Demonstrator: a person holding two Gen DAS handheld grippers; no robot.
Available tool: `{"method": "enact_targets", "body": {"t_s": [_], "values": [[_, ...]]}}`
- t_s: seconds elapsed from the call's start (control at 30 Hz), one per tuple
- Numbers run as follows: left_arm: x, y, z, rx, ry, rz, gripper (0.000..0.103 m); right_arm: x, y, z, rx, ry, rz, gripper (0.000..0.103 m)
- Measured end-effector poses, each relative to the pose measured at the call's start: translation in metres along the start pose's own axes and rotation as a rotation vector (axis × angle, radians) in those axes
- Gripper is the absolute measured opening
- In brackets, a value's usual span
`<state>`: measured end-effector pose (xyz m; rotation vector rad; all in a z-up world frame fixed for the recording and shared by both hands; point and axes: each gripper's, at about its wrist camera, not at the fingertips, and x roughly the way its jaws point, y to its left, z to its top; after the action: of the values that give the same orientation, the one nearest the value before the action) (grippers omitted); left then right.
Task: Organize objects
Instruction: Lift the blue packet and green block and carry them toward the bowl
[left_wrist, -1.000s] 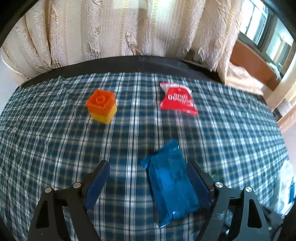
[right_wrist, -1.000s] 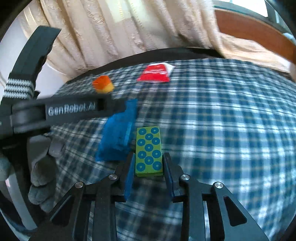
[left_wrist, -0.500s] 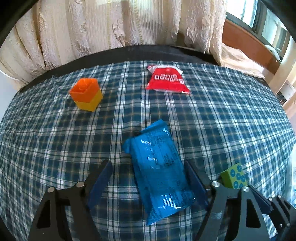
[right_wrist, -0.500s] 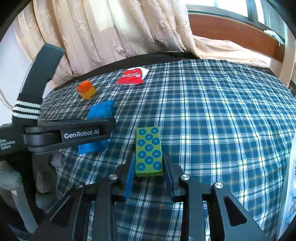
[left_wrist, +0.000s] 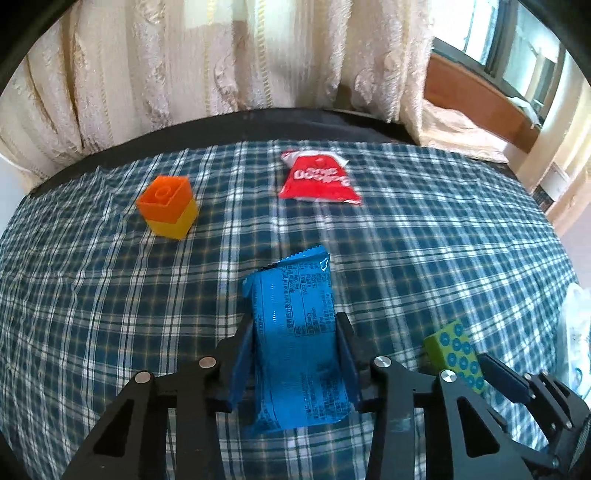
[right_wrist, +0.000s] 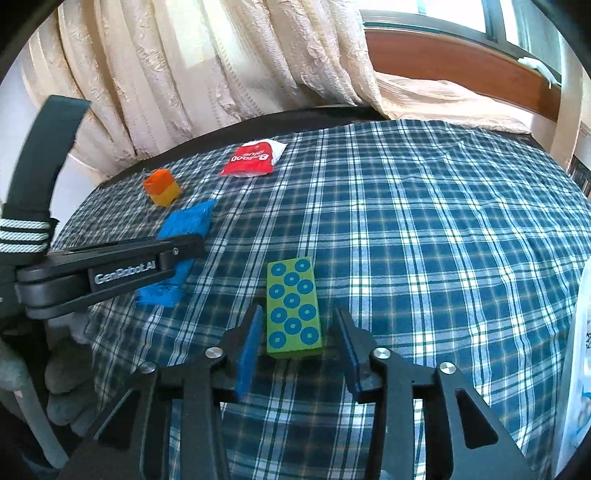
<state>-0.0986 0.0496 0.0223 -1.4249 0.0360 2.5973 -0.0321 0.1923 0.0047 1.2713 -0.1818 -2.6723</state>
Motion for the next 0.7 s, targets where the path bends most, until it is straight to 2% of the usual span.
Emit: {"method": "enact_targets", "body": {"t_s": [0.27, 0.3, 0.37, 0.53, 0.7], "values": [[-0.009, -0.012, -0.001, 0.033, -0.016, -0.027, 0.044, 0.005, 0.003, 0.003, -0.026, -0.017, -0.012, 0.043], [-0.010, -0.012, -0.001, 0.035, -0.017, -0.028, 0.044, 0.005, 0.004, 0.003, -0.029, -0.018, -0.009, 0.041], [-0.011, -0.013, -0.001, 0.040, -0.018, -0.030, 0.044, 0.004, 0.004, 0.002, -0.032, -0.017, 0.000, 0.031], [-0.012, -0.015, -0.002, 0.051, -0.020, -0.037, 0.044, 0.001, 0.002, -0.001, -0.020, -0.020, 0.008, 0.031], [-0.018, -0.020, -0.002, 0.066, -0.033, -0.049, 0.044, -0.020, -0.008, -0.004, 0.032, -0.062, 0.013, 0.030]]}}
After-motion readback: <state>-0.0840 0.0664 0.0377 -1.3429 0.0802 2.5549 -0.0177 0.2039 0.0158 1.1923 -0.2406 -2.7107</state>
